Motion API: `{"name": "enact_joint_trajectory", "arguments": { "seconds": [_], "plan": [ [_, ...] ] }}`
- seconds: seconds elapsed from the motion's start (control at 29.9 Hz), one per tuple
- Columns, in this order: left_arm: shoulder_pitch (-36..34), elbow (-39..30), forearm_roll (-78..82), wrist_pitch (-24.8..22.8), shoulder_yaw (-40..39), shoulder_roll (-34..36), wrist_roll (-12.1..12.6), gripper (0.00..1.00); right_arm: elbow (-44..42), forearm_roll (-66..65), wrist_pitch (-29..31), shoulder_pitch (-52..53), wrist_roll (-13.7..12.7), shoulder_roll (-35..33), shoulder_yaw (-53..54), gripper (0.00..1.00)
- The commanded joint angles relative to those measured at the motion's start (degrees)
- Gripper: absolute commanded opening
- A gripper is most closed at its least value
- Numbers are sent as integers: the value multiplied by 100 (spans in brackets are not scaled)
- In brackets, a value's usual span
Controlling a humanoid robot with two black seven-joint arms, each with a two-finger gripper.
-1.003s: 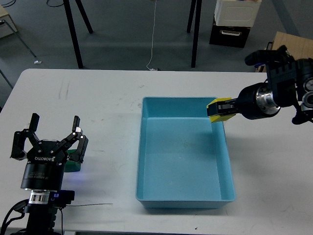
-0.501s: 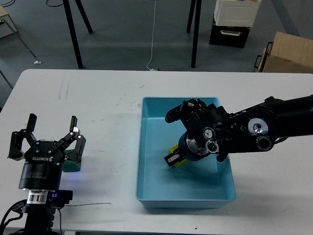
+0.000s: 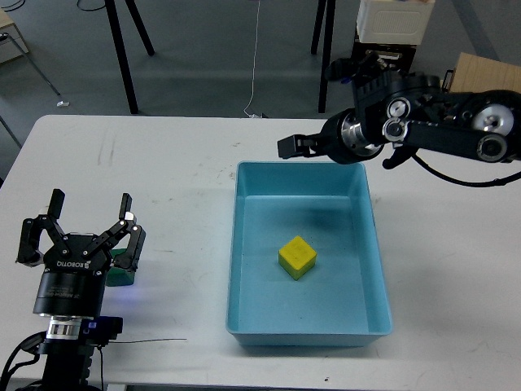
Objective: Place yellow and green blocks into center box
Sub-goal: 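Withdraw the right gripper up and away from the tray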
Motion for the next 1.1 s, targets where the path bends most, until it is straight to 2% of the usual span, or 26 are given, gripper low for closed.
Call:
{"name": "enact_joint_trajectory", "arguments": {
  "seconds": [0.0, 0.2, 0.3, 0.37, 0.43, 0.63, 0.8, 0.87, 0.97, 1.07],
  "plan": [
    [-92, 0, 0, -1, -7, 12, 13, 100, -106, 653, -13, -720, 16, -495, 1347, 100],
    [-181, 0, 0, -1, 10, 21, 31, 100, -861, 2383, -4, -2179, 103, -671, 4001, 100],
    [-207, 0, 0, -1, 2, 21, 31, 100, -844, 3631, 101, -3188, 594, -969, 5537, 100],
    [-224, -8, 0, -1, -7, 21, 39, 100, -783, 4326, 390, -3883, 832, -1049, 6487, 100],
    [-260, -8, -8, -1, -16, 30, 31, 100, -783, 4749, 732, -4507, 956, -1146, 7305, 100],
    [-374, -8, -9, -1, -25, 30, 22, 100, -310, 5453, 739, -6731, 1202, -1067, 9618, 100],
    [-471, -17, -9, -1, -51, 21, 48, 100, 1086, 5858, 739, -8945, 1282, -366, 10744, 100],
    [-497, -17, -9, -1, -60, 21, -22, 100, 1649, 5858, 739, -9736, 1290, 91, 11113, 100],
    [-532, -8, -44, -1, -156, 21, -40, 100, 2221, 5911, 739, -10529, 1299, 724, 11256, 100],
    [-523, 9, -52, -1, -349, 21, -31, 100, 2478, 5911, 739, -10847, 1290, 1217, 11186, 100]
  ]
}}
